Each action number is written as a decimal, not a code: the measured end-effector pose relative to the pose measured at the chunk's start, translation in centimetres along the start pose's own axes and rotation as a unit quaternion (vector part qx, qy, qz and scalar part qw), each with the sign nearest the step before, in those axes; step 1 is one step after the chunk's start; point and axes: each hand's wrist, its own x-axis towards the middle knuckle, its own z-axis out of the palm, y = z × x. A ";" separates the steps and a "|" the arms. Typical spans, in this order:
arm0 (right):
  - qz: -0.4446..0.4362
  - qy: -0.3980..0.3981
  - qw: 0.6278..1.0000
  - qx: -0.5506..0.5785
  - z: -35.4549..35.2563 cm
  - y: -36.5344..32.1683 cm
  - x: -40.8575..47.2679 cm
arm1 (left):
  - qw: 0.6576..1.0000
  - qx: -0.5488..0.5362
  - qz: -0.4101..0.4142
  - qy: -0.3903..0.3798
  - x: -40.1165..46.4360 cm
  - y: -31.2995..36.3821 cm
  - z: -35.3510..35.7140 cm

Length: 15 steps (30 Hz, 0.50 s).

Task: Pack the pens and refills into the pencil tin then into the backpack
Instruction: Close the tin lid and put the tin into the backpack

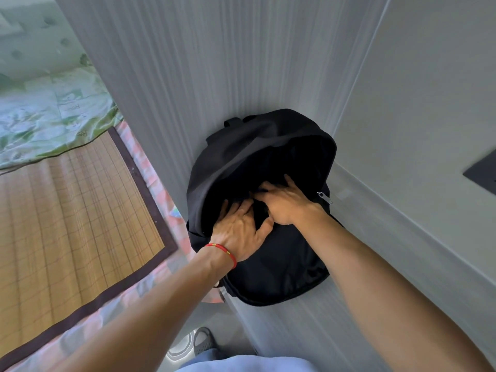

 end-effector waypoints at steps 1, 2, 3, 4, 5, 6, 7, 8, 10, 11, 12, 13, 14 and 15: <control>0.005 -0.015 1.000 -0.011 0.0 -0.2 0.2 | 1.000 -0.001 0.000 -0.003 0.1 0.0 0.0; 0.011 -0.026 0.999 -0.020 0.1 -0.4 0.3 | 1.000 -0.001 0.001 -0.004 0.1 -0.1 0.0; 0.015 -0.030 0.999 -0.025 0.2 -0.5 0.4 | 1.000 0.000 0.000 -0.005 0.1 -0.1 0.0; 0.018 -0.030 0.999 -0.026 0.3 -0.6 0.5 | 1.000 0.004 0.000 -0.005 0.1 -0.2 0.0; 0.020 -0.028 0.999 -0.025 0.4 -0.7 0.5 | 1.000 0.006 0.000 -0.006 0.0 -0.2 0.1; 0.021 -0.024 0.999 -0.020 0.5 -0.8 0.4 | 1.000 0.006 0.001 -0.005 0.0 -0.3 0.1; 0.021 -0.016 1.000 -0.013 0.6 -0.8 0.3 | 1.000 0.003 0.003 -0.003 0.0 -0.5 0.1; 0.018 -0.001 1.000 -0.003 0.7 -0.8 0.2 | 1.000 -0.001 0.005 0.001 -0.1 -0.6 0.1; 0.017 0.064 0.997 0.026 0.9 -0.7 -0.4 | 1.000 -0.012 0.010 0.017 -0.3 -0.8 0.1; 0.022 0.105 0.993 0.047 1.0 -0.6 -0.9 | 0.999 -0.015 0.014 0.025 -0.5 -0.9 0.1; 0.032 0.146 0.986 0.075 1.1 -0.5 -1.4 | 0.999 -0.014 0.021 0.034 -0.7 -0.9 0.2; 0.042 0.188 0.975 0.109 1.2 -0.4 -2.0 | 0.998 -0.009 0.030 0.047 -0.9 -0.9 0.4; 0.052 0.227 0.961 0.148 1.4 -0.3 -2.8 | 0.998 -0.005 0.037 0.060 -1.2 -0.8 0.5; 0.062 0.269 0.943 0.187 1.7 -0.2 -3.7 | 0.997 -0.002 0.038 0.070 -1.4 -0.8 0.7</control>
